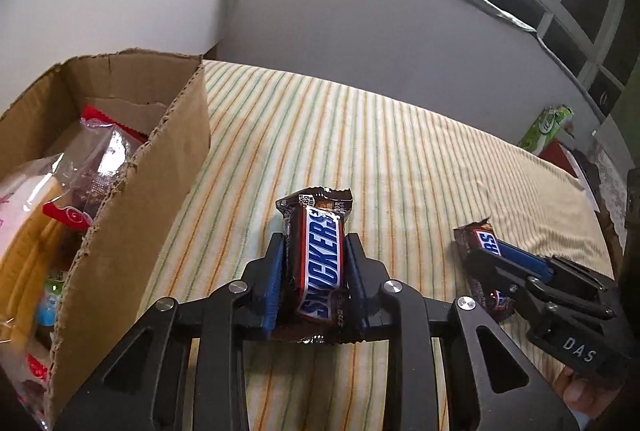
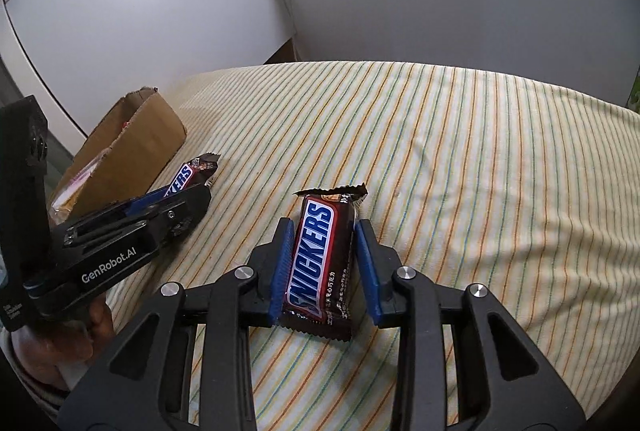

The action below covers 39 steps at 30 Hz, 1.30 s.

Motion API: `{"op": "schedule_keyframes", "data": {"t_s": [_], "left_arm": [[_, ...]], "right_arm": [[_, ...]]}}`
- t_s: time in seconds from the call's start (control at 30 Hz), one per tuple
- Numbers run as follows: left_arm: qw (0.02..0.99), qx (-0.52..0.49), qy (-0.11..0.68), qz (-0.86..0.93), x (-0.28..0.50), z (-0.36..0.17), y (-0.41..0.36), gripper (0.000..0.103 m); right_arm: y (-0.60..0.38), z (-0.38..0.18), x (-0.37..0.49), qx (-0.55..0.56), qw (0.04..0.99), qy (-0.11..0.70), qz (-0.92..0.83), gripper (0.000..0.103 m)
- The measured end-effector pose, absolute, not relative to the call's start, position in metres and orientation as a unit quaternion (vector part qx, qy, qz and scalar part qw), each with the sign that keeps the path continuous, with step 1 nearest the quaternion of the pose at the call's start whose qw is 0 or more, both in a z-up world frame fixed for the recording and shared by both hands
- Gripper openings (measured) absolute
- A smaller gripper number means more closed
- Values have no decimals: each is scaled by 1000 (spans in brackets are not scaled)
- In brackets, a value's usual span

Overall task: Organize snacks
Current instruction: 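Grasp one Snickers bar with the right tool while the left tool grasps the other, then carry both Snickers bars over the cardboard box and open both tools to drop them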

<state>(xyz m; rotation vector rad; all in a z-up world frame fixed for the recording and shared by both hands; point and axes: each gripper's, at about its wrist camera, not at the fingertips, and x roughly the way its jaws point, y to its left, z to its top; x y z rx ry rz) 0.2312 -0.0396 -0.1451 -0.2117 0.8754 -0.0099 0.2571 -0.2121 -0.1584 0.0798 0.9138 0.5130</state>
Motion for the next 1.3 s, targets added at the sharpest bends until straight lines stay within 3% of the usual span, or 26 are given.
{"op": "schedule_keyframes", "data": {"t_s": [0.63,0.77,1.1,1.3], "left_arm": [[905,-96,415,-19,227,-141,-35,27],[915,-82,394,-30,219,-130,-40,27],[958,-59,273,-61,115,-25,-30,27],[979,-48,187,-70,40,36,-22,27]], "right_arm": [[-201,-158,249,13,877,427,217,32],[-198,-136,230,14,891,407,199,32],[-190,-9,112,-12,941,293,170,32],[-187,23,65,-20,950,260,169,32]]}}
